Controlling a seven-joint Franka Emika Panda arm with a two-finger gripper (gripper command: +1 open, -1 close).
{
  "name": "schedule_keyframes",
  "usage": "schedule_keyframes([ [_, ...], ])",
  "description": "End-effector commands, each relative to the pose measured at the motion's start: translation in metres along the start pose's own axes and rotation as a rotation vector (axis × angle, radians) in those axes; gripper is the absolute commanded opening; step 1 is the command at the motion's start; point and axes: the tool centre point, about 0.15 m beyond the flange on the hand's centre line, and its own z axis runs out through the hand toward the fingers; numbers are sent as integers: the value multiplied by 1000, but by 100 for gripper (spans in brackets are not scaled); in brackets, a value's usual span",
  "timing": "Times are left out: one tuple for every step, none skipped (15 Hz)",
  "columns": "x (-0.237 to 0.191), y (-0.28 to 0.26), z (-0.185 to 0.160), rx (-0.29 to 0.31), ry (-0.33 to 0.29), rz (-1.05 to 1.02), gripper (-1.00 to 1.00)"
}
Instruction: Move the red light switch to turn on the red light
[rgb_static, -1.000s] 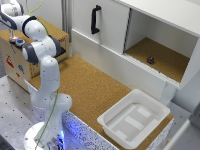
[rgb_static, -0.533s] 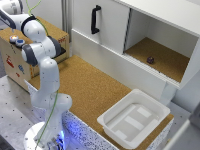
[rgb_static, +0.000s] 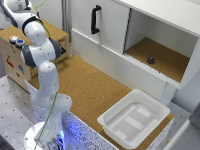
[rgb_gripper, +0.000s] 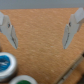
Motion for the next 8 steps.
schedule_keyframes([
  [-73,92,38,110,153,201,100],
  [-81,113,43,112,158,269,100],
  [-88,132,47,110,156,327,100],
  [-96,152,51,99,149,386,100],
  [-107,180,54,80,135,460,100],
  [-119,207,56,77,128,524,100],
  [-127,230,58,63,114,572,100],
  [-134,252,61,58,97,621,100],
])
